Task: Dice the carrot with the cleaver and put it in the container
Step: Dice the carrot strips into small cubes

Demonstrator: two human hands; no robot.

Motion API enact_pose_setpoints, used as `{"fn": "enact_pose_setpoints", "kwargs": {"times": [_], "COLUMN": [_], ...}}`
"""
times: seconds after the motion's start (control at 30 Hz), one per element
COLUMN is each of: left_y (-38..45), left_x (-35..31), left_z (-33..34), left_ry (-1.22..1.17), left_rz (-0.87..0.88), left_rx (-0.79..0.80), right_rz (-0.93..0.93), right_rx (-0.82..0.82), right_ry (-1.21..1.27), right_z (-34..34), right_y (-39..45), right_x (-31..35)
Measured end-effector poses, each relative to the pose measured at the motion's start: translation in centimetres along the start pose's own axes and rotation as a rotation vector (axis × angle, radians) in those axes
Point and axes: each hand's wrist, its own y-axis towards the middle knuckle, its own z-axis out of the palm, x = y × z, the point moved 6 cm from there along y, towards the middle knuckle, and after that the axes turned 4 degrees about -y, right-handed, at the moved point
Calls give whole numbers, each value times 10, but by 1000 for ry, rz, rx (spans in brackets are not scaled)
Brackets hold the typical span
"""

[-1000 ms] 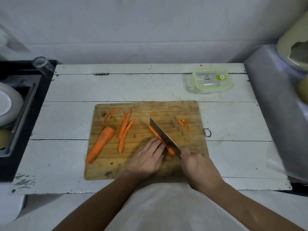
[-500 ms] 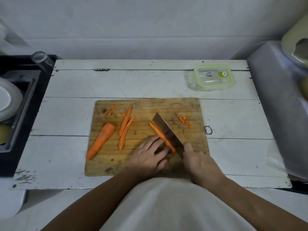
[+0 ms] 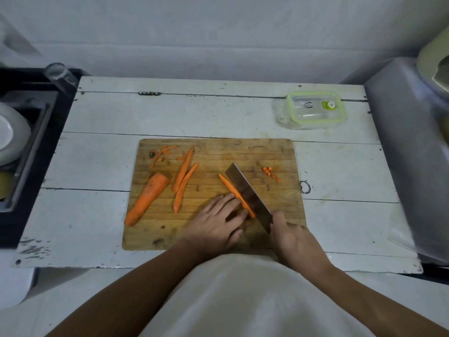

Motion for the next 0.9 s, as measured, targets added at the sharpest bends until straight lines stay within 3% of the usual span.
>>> {"fn": "enact_pose_setpoints", "kwargs": {"times": [0.27, 0.47, 0.9], "left_y": [0, 0, 0], "left_x": [-1, -1, -1], "left_z": [-2, -3, -2], "left_ry": [1, 3, -29], "left_rz": [9, 16, 19], "left_rx": [-36, -34, -12], "right_rz": [-4, 31, -5], "right_rx": [6, 197, 205], "right_ry": [49, 41, -24], "right_z": [2, 14, 15], "right_y": [3, 6, 17], "right_x": [0, 1, 10]}}
